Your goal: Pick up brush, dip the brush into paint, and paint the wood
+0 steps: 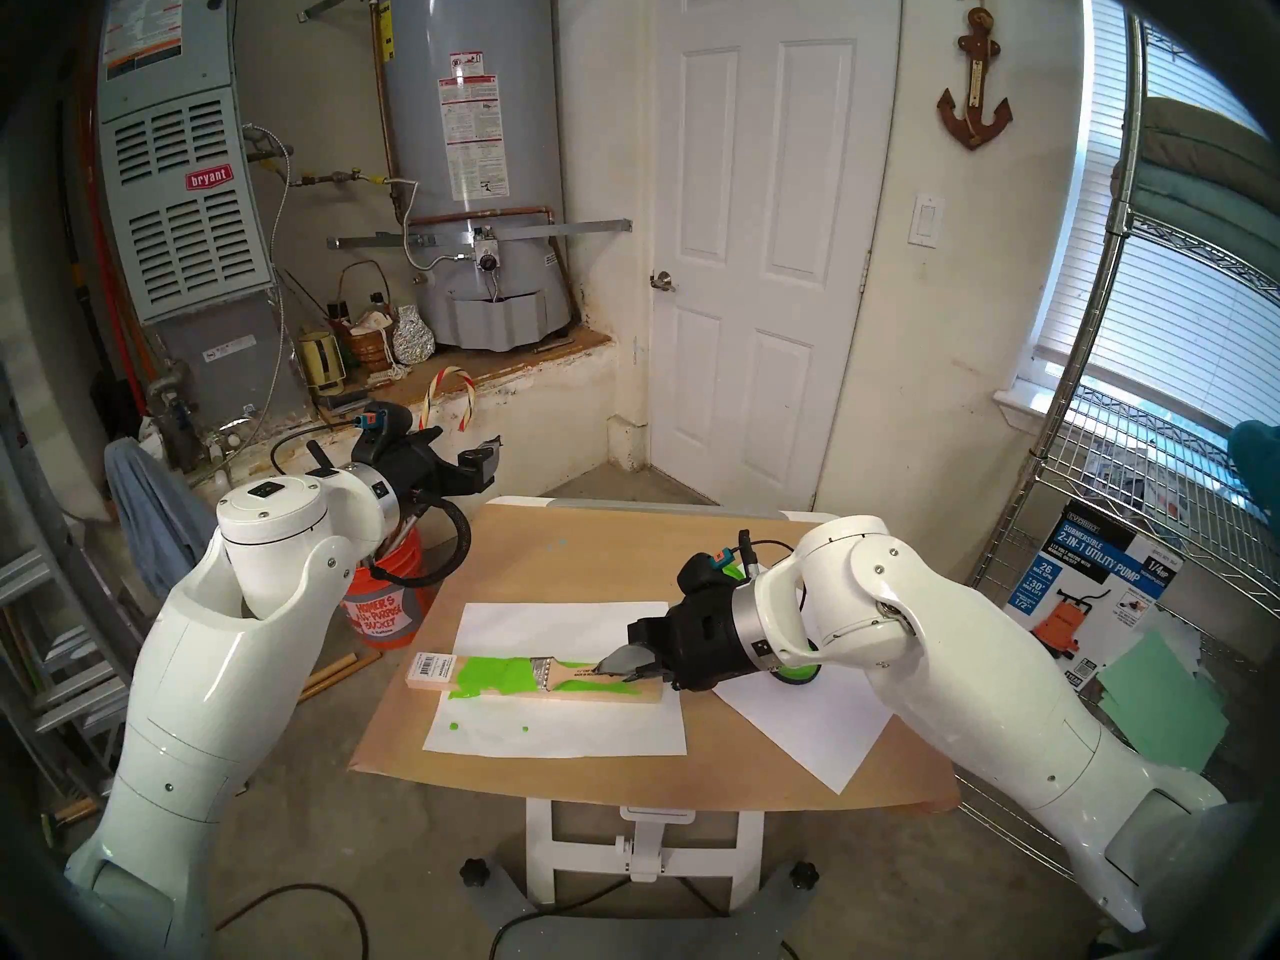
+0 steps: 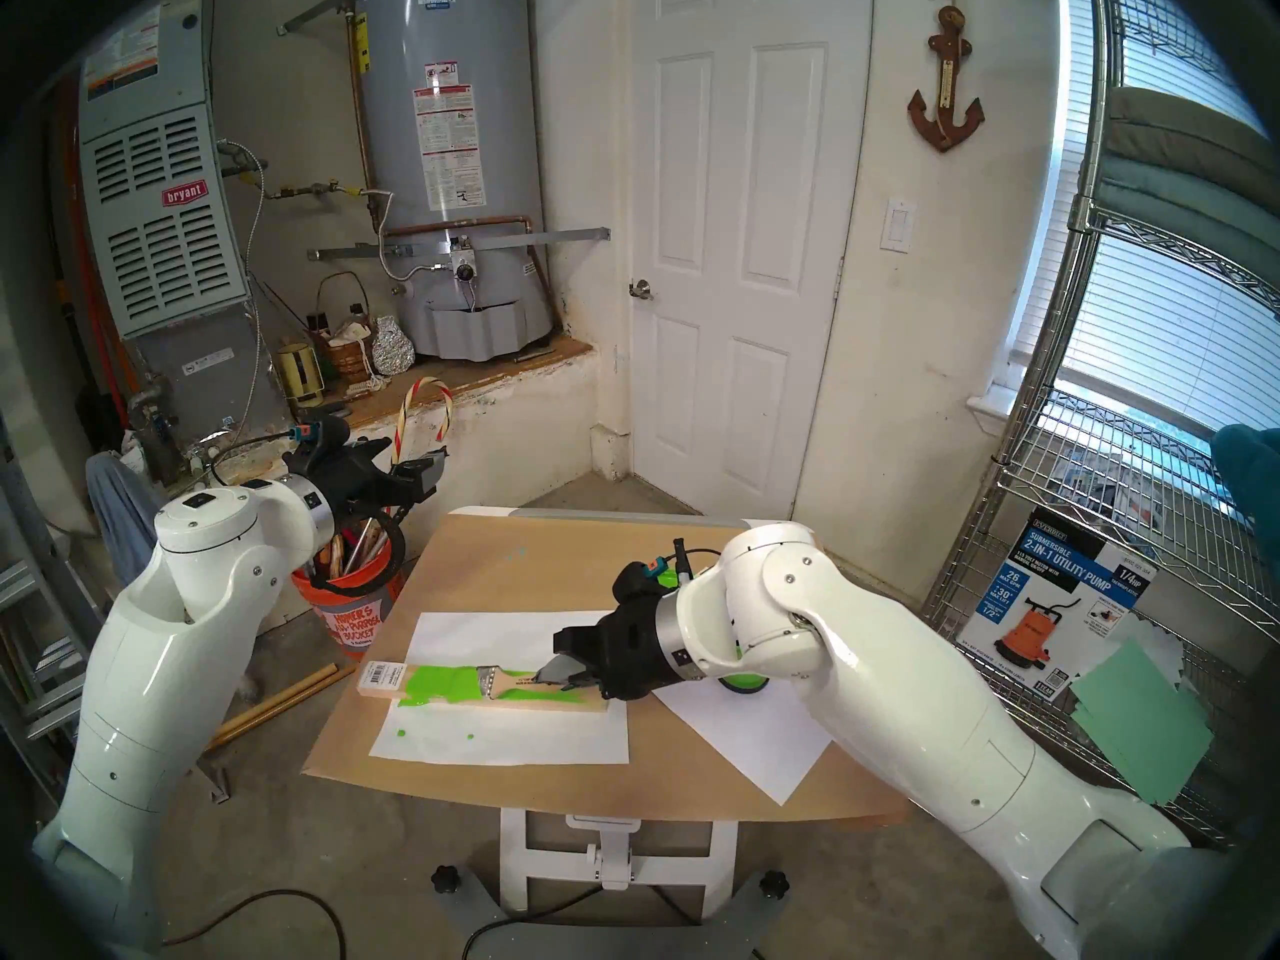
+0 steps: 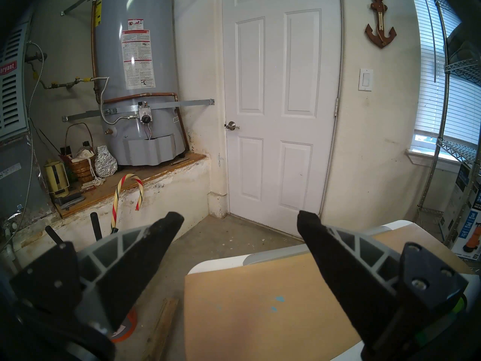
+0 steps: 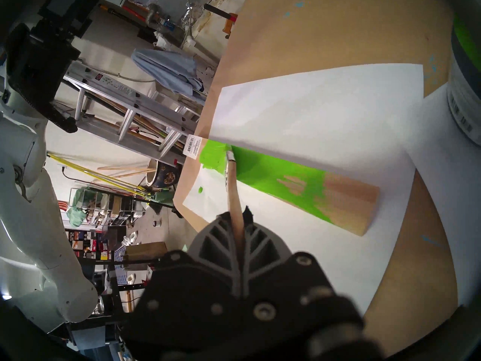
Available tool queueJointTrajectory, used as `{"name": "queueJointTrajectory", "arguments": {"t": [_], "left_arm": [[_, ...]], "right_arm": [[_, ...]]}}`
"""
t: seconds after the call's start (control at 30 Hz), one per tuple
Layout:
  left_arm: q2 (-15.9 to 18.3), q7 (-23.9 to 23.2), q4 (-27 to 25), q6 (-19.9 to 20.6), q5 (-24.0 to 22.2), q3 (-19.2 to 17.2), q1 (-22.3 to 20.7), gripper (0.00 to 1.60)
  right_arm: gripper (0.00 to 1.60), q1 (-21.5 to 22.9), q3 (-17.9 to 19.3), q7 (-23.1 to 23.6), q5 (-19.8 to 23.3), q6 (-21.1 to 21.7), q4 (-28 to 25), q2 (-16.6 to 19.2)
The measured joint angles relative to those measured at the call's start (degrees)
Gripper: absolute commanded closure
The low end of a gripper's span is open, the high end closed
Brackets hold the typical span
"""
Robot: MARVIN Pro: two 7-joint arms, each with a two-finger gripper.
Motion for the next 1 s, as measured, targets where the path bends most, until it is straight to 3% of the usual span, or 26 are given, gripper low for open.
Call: {"name": "queueJointTrajectory", "arguments": {"t": [1.0], "left_arm": [[0.00,0.00,0.00,0.00,0.00,0.00,0.00,0.00]], "right_arm": [[1.60,-1.97,2.56,0.45,2.08,1.09,-2.12,5.73]]}}
